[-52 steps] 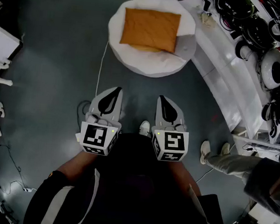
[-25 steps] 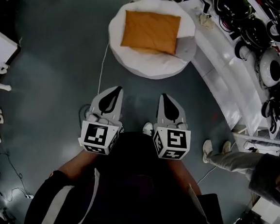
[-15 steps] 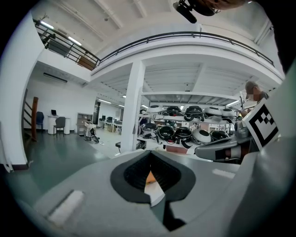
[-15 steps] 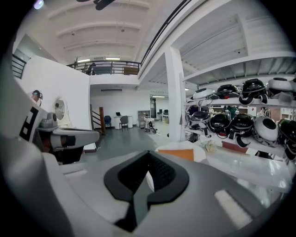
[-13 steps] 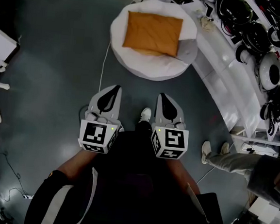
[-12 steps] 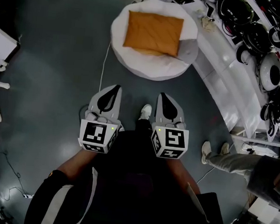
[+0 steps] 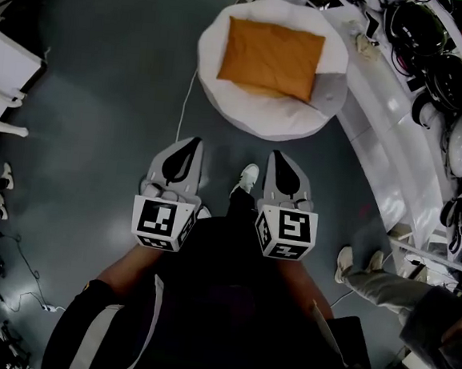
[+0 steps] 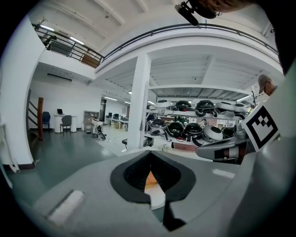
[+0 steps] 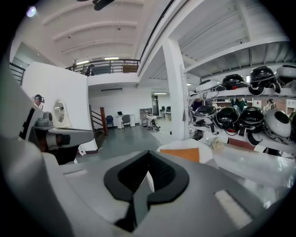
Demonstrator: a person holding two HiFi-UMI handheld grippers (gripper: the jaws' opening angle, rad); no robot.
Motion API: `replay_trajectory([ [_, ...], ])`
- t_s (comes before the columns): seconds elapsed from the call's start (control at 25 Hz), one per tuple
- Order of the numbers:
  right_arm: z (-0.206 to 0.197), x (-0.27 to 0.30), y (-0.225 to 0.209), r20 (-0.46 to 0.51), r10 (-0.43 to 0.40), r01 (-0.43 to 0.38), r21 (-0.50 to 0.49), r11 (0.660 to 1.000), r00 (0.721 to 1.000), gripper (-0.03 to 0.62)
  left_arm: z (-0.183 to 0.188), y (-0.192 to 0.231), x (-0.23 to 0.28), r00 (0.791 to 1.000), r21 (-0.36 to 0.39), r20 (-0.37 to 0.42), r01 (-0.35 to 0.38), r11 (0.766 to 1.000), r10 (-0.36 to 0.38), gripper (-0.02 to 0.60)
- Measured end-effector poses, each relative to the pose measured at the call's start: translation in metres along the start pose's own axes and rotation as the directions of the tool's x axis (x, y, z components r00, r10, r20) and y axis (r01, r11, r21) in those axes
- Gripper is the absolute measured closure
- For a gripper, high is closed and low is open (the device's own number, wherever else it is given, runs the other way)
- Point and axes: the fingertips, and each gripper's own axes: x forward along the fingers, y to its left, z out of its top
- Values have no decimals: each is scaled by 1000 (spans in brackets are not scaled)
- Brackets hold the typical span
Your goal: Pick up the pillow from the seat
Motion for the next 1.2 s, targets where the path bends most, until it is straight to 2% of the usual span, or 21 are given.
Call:
replay_trajectory([
  [0.28, 7, 58, -55, -49, 11, -9, 27, 1000, 999, 592, 2, -4, 83, 998, -34, -61, 17, 999, -19, 580],
  [0.6, 31, 97, -119, -45, 35, -33, 42, 999, 998, 592, 29, -30, 161, 996, 21, -79, 29, 999, -28, 580],
  [0.92, 42, 113, -167, -30, 34, -32, 59, 998, 999, 592, 42, -54, 206, 996, 51, -84, 43, 998, -39, 580],
  [1.2, 46, 126, -182, -35, 31, -29, 50, 998, 999, 592, 54, -60, 233, 996, 60, -64, 59, 996, -55, 580],
])
